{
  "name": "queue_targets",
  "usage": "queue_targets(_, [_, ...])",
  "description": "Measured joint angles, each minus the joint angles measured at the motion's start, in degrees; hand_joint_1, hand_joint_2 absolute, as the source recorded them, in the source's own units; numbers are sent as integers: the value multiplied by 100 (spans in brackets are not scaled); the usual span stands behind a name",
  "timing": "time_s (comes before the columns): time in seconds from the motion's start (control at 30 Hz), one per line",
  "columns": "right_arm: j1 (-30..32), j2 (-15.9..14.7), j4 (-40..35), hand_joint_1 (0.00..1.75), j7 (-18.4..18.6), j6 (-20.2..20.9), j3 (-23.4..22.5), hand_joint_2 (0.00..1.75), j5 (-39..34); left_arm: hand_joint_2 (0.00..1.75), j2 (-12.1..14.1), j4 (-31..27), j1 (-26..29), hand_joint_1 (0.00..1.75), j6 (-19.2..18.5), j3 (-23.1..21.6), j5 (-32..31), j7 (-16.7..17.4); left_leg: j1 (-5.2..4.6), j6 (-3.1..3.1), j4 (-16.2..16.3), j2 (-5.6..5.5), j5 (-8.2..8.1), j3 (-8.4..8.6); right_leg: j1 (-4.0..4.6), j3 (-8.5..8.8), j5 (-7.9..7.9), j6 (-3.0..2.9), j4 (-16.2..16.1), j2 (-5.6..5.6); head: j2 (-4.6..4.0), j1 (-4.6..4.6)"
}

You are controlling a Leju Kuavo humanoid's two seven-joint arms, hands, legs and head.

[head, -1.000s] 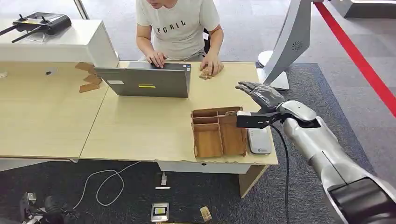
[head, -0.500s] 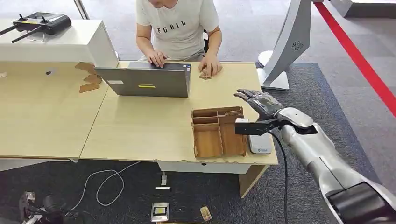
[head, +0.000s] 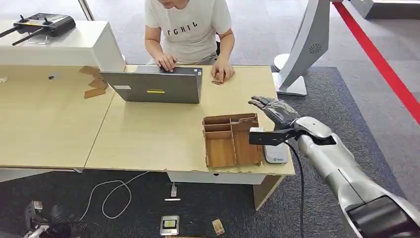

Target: Pass the card to the sensor for recognition and then transmit it.

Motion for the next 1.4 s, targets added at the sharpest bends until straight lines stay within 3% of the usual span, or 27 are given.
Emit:
queue_targets(0.5, [122,-24,-90,0,-35,-122,2,175,-114,0,-109,0,-36,0,55,2,-184,153,0,0,0,0,0,-1,0,-2,0,0,0,0,0,0])
queue_targets(1.4, [537,-313,-1038,0,122,-293,157,175,-308,0,-295,0,-138,0,171,-7,-411,411,0,0,0,0,0,-3,0,-4,0,0,0,0,0,0])
